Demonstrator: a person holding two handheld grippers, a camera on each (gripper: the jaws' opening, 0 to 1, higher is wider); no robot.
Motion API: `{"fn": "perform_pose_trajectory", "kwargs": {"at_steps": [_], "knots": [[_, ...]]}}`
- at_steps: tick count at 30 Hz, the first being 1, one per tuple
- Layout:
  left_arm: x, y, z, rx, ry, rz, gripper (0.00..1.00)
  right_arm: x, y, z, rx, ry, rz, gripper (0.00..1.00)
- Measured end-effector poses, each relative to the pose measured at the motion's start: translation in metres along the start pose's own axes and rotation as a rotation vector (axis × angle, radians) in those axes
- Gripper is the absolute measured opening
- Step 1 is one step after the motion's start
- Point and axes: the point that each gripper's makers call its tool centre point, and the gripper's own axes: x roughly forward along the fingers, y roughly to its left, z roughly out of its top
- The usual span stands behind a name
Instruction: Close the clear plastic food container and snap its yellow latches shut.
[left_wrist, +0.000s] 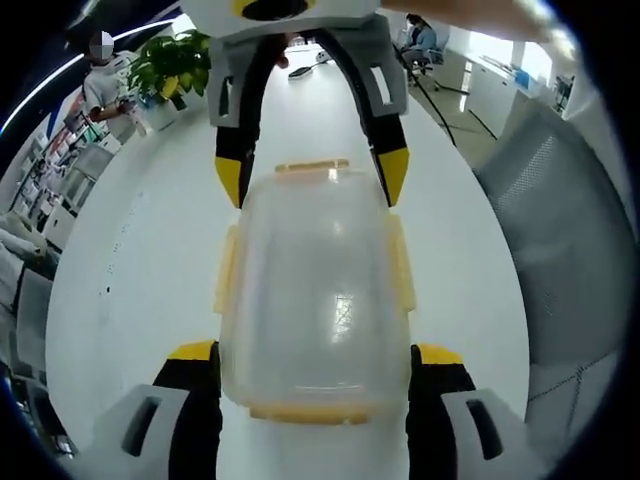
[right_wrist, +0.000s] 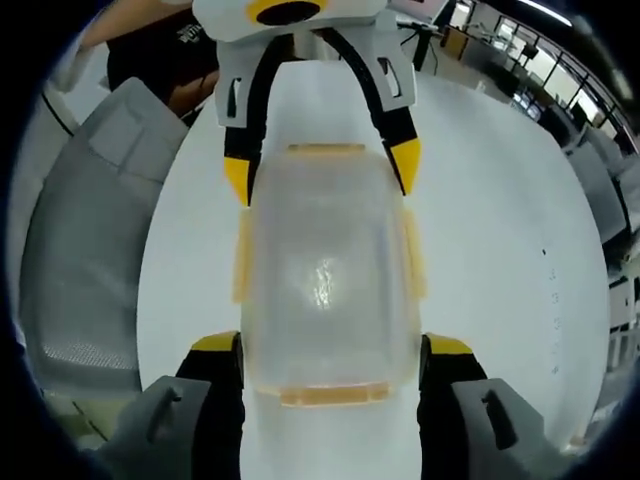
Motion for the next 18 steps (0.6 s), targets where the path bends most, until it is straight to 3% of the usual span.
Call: {"fn": "perform_pose_trajectory", "kwargs": {"at_steps": [7,18], "knots": [[0.001,0.007,-0.002,0.009,-0.001,-0.01,0.72,0.001,-0.005,0.001,0.006,-0.004,-0.001,0.67],[0.004,0.031,-0.006,-0.001,-0.001,-0.019,0.73,0.003,-0.032,0.005,-0.003,0.001,0.003,0.68]]}}
